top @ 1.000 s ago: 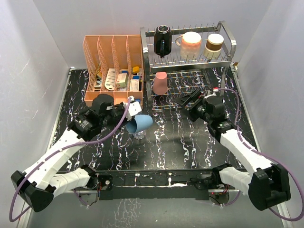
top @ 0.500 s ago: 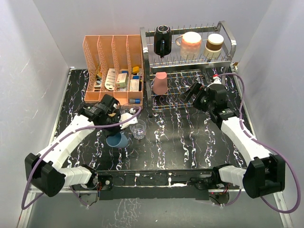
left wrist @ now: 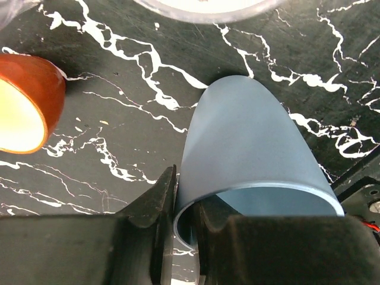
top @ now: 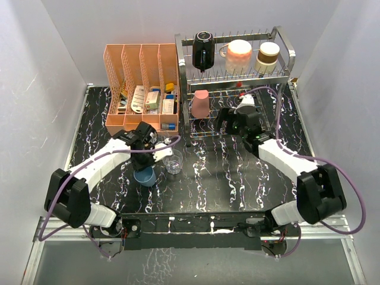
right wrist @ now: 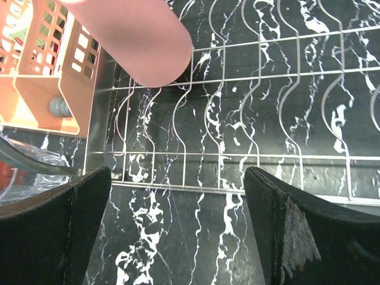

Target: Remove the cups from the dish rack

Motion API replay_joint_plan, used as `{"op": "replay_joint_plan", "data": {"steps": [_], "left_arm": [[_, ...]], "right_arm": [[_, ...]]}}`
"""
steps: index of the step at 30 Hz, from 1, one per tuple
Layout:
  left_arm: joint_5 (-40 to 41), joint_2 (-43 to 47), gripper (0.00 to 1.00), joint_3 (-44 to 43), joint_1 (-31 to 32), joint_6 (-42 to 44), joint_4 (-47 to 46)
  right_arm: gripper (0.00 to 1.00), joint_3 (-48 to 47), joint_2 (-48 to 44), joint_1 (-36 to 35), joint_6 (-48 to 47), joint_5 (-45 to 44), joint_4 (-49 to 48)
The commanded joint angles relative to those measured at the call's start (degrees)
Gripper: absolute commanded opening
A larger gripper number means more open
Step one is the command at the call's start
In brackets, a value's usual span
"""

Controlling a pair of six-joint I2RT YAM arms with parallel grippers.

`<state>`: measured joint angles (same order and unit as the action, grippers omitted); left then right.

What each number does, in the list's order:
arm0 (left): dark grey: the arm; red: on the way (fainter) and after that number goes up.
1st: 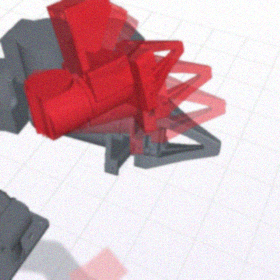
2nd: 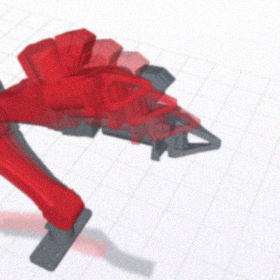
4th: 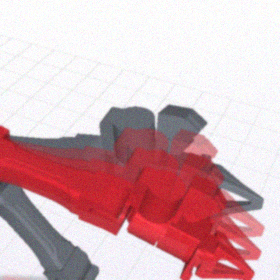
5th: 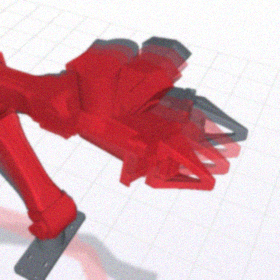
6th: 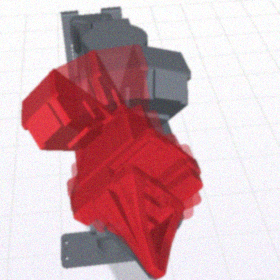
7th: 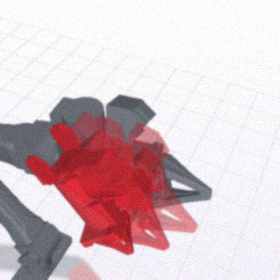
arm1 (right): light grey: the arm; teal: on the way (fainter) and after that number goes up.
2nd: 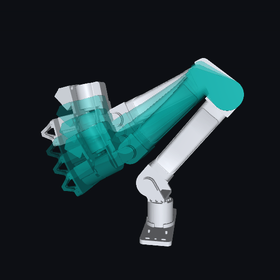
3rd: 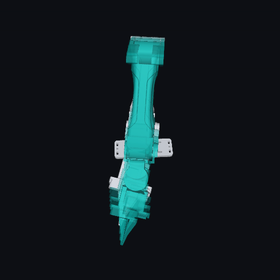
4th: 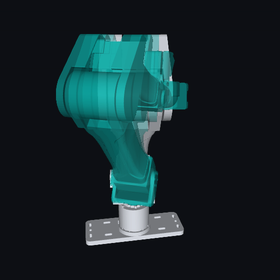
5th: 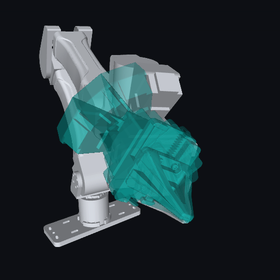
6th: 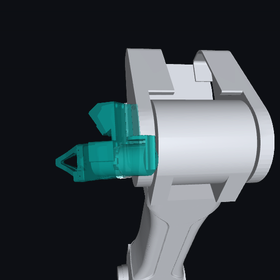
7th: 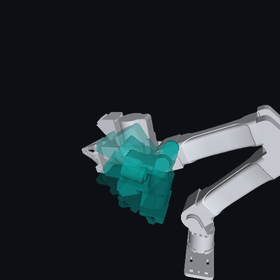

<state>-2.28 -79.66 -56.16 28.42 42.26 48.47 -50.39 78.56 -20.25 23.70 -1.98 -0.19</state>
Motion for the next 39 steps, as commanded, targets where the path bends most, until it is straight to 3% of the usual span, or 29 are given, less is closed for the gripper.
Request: {"op": "replay_joint_plan", "data": {"steps": [1, 5, 14, 23, 34, 39], "left_arm": [[-0.59, -1.82, 0.11, -2.55, -0.43, -2.46, -2.94], [-3.61, -0.92, 0.43, -5.65, -0.39, -3.88, -1.89], [-9.01, 2.62, 0.64, -14.83, -0.39, -6.00, 4.03], [-16.15, 5.96, 0.70, -19.48, -0.47, -6.76, 7.30], [-20.29, 9.11, 0.69, -19.28, -0.39, -5.55, 6.50], [-21.06, 10.92, 0.69, -18.58, -0.41, -4.32, 5.37]], "right_arm": [[0.98, -2.93, 4.53, -2.26, -7.28, -4.84, -11.51], [0.98, -1.53, 8.22, -2.68, -9.81, -3.86, -22.84], [0.98, -6.97, 19.13, -3.71, -15.95, 1.17, -33.14], [0.98, -13.76, 28.31, -4.70, -18.52, 4.44, -36.07], [0.98, -22.99, 38.50, -5.77, -20.87, -0.13, -36.12], [0.82, -22.46, 38.72, -6.01, -22.10, -1.52, -37.10]]}}
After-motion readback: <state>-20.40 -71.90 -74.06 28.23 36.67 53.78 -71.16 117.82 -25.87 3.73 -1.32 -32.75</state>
